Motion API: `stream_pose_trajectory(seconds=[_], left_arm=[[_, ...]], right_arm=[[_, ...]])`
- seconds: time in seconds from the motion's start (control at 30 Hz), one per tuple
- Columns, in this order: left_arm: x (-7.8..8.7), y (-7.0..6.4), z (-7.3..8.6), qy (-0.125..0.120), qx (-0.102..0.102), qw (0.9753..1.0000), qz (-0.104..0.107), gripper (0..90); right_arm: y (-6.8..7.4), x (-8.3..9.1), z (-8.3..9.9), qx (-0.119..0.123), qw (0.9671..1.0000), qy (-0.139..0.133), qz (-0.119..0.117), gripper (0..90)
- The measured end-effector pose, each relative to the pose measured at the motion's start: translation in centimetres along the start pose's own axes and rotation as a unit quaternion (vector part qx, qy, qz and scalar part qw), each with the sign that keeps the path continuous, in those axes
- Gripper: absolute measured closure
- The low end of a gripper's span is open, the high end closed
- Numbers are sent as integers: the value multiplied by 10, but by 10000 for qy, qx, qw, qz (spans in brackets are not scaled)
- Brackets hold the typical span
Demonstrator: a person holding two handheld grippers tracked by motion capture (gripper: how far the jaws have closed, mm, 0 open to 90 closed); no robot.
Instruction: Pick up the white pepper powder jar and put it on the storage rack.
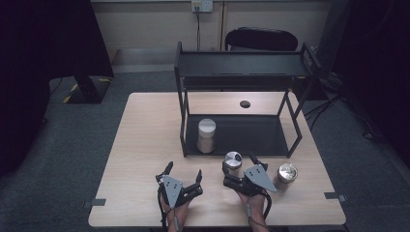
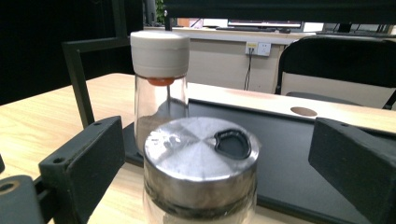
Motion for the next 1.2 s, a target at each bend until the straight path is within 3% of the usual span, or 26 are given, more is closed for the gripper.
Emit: stream_pose_trajectory(seconds=[0.5,1.2], left_arm=[[0,0,0,5,13,10000,0,4],[0,0,0,5,16,10000,-12,5]], right_arm=[[0,-5,5,40,9998,92,-185,190],[-4,-10,3,-5,9990,301,-331,279]])
Point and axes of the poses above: each handheld gripper's, and its own axes: x roughly backward along the jaws, z roughly out of its underside, y roughly to its left, the point moved 6 cm from there along -x, roughly forward along the jaws, and after that the axes turned 14 degrees about y, right-handed, at the moved point
